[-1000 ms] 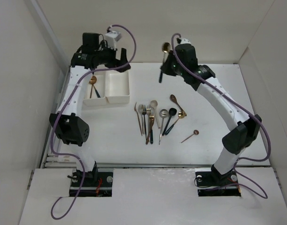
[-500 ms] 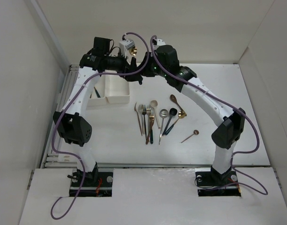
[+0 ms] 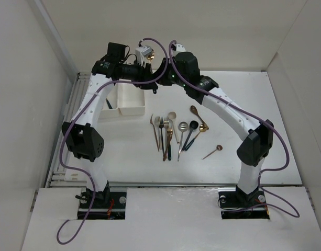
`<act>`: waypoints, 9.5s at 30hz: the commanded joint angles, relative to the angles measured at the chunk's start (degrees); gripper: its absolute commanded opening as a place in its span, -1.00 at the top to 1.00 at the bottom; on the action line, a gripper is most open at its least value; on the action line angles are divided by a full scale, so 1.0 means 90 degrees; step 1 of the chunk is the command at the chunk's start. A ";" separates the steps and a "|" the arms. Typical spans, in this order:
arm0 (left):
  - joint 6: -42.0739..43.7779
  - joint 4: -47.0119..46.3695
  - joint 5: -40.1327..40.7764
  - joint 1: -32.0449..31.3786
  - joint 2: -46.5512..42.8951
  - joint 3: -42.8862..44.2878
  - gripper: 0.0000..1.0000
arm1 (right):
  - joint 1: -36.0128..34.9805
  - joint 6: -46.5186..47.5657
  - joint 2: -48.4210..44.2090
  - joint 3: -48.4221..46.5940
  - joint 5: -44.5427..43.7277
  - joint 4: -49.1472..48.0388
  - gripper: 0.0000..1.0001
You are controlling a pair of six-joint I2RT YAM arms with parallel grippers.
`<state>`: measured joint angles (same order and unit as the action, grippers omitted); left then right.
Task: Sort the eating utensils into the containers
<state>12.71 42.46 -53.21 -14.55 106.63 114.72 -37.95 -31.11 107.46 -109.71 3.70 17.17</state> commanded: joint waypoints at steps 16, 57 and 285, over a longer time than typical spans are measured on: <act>-0.0767 -0.0508 0.1525 0.0755 0.0242 0.0008 1.00 | 0.0086 -0.0479 -0.0484 0.0452 0.0078 0.0053 -0.22; -0.1274 -0.0694 0.6741 0.2026 0.0399 0.0084 -0.06 | 0.0877 -0.3203 -0.1784 0.5411 -0.1565 0.2117 -0.06; -0.0894 -0.0860 0.4994 0.2055 0.1159 -0.0013 0.99 | 0.1765 0.1346 -0.0262 0.1555 -0.0460 0.3462 -1.00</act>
<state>6.90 36.10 -12.60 2.70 115.68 110.63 -23.55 -27.05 101.36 -94.26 2.52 37.06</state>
